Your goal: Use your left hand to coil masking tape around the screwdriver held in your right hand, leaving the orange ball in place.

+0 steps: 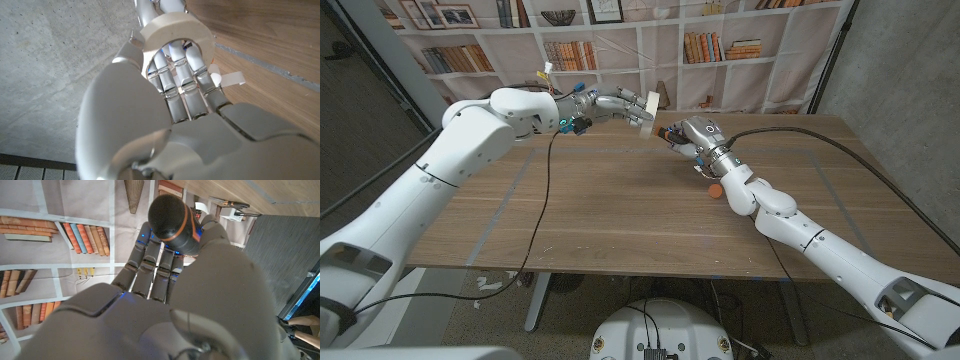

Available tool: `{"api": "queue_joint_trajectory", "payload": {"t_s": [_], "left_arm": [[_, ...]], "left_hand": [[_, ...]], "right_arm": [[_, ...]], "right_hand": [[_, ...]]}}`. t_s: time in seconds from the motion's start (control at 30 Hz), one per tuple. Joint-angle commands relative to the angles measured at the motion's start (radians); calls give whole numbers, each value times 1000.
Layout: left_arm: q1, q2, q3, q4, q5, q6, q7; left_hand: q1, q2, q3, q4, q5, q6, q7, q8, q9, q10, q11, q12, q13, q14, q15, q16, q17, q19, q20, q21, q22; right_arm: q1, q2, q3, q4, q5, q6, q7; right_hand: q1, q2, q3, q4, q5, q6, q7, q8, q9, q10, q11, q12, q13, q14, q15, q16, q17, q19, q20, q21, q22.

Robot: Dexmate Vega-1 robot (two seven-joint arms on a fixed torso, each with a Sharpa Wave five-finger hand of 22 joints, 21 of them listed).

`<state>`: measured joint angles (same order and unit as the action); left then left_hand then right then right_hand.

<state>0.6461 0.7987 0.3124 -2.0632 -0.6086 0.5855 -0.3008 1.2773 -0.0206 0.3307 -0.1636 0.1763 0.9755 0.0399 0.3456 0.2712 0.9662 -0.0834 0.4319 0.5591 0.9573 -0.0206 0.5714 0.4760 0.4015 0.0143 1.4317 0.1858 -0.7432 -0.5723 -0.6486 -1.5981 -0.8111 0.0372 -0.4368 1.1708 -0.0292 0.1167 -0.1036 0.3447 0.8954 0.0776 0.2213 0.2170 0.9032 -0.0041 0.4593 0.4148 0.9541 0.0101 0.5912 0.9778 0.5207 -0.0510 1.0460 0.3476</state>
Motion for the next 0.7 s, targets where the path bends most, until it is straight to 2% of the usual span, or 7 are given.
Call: {"api": "queue_joint_trajectory", "payload": {"t_s": [0.03, 0.33, 0.57, 0.63, 0.7], "left_arm": [[38, 7, 1, -8, -17, -8, -10], [46, 16, 4, -18, -24, -2, -16], [70, 26, -9, -29, -29, -3, -3], [76, 25, -11, -27, -31, -4, -1], [77, 26, -9, -24, -31, -6, -3]], "left_hand": [[120, 124, 14, 3, 3, 5, 5, 2, 3, 7, -7, -3, 4, 129, -216, -5, 236, 1, 8, 5, 3], [120, 125, 15, 4, 3, 5, 7, 0, 5, 7, -4, -6, 6, 132, -216, -10, 240, 0, 11, 7, 2], [119, 124, 16, 4, 2, 6, 6, -1, 6, 9, -5, -9, 6, 133, -216, -14, 244, 1, 9, 9, 2], [119, 124, 16, 4, 2, 6, 6, -2, 6, 9, -5, -9, 7, 133, -216, -15, 245, 1, 10, 9, 2], [119, 124, 16, 4, 2, 5, 6, -3, 6, 9, -5, -10, 9, 134, -216, -16, 246, 0, 10, 9, 2]], "right_arm": [[-15, 25, 31, -10, 11, -61, -67], [-16, 64, 41, 13, 34, -118, -123], [-35, 76, 72, 18, 129, -79, -171], [-41, 80, 86, 21, 181, -40, -177], [-44, 81, 88, 20, 182, -35, -199]], "right_hand": [[162, 163, -5, 1, 11, 198, -188, 7, 1, 95, -86, -1, 5, 159, -239, -2, 4, -3, -143, 10, -1], [165, 164, -8, 1, 13, 200, -186, 7, 1, 98, -83, -3, 6, 163, -239, -4, 7, -3, -142, 16, -5], [168, 164, -10, 1, 14, 200, -183, 6, 2, 99, -81, -5, 6, 166, -239, -6, 9, -3, -142, 21, -8], [169, 164, -10, 1, 14, 200, -183, 6, 2, 99, -81, -5, 7, 167, -239, -7, 10, -3, -142, 22, -8], [169, 164, -11, 1, 14, 200, -182, 6, 2, 99, -81, -6, 7, 167, -239, -7, 10, -3, -142, 23, -9]]}}
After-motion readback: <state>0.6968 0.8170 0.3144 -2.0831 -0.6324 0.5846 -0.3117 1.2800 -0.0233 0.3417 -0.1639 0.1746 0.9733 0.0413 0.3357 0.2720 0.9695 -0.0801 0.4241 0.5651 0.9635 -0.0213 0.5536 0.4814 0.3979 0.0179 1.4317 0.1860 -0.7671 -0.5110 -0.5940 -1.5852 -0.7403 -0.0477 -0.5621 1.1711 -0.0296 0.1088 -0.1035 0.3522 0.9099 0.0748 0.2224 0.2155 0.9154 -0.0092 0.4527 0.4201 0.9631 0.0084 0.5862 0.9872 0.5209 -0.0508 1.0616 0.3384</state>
